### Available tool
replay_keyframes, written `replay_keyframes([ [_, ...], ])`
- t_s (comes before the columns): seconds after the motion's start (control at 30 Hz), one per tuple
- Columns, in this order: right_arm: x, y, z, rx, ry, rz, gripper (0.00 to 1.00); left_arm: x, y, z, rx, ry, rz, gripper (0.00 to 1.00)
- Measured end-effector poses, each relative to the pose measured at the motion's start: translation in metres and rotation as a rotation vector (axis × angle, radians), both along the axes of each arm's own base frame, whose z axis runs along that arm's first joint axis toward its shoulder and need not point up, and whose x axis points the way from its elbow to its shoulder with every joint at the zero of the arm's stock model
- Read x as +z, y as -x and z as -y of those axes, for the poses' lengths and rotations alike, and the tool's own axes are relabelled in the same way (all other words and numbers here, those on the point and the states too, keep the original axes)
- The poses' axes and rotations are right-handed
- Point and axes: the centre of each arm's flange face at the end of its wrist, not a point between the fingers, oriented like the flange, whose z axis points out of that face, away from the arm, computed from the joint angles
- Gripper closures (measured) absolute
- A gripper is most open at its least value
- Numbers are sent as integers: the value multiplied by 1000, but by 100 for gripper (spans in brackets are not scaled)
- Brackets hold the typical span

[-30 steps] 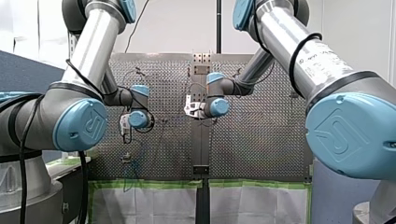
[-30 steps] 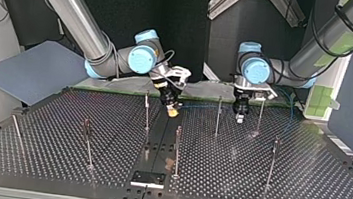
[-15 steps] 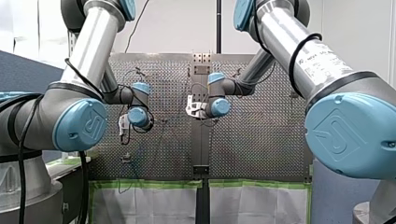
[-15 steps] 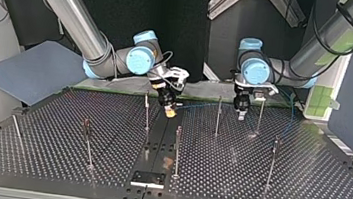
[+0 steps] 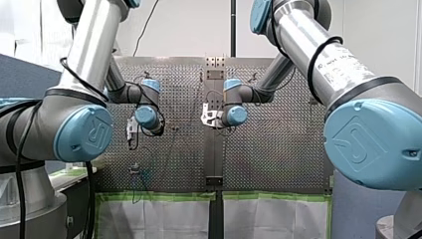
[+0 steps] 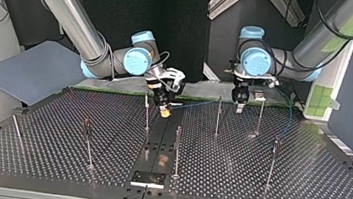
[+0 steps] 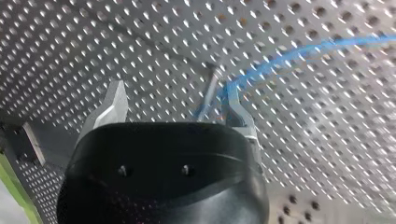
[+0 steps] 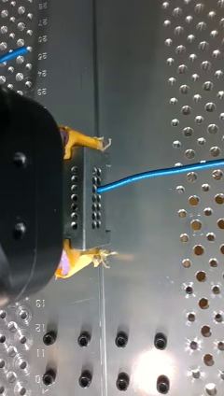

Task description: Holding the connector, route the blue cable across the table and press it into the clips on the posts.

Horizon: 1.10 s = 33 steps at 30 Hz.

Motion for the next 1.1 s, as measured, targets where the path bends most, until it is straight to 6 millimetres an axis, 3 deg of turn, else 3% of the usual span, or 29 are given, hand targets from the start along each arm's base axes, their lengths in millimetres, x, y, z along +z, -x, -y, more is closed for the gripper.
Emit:
replay_keyframes([
  [0.2, 0, -1, -1, 2, -1, 0, 100, 14, 18, 7, -17, 4, 28, 0],
  [0.7, 0, 2, 2, -3, -1, 0, 100, 18, 71, 32, -68, -9, 8, 0],
  [1.1, 0, 8, 7, -11, -9, -8, 100, 24, 76, 79, -92, 23, 70, 0],
])
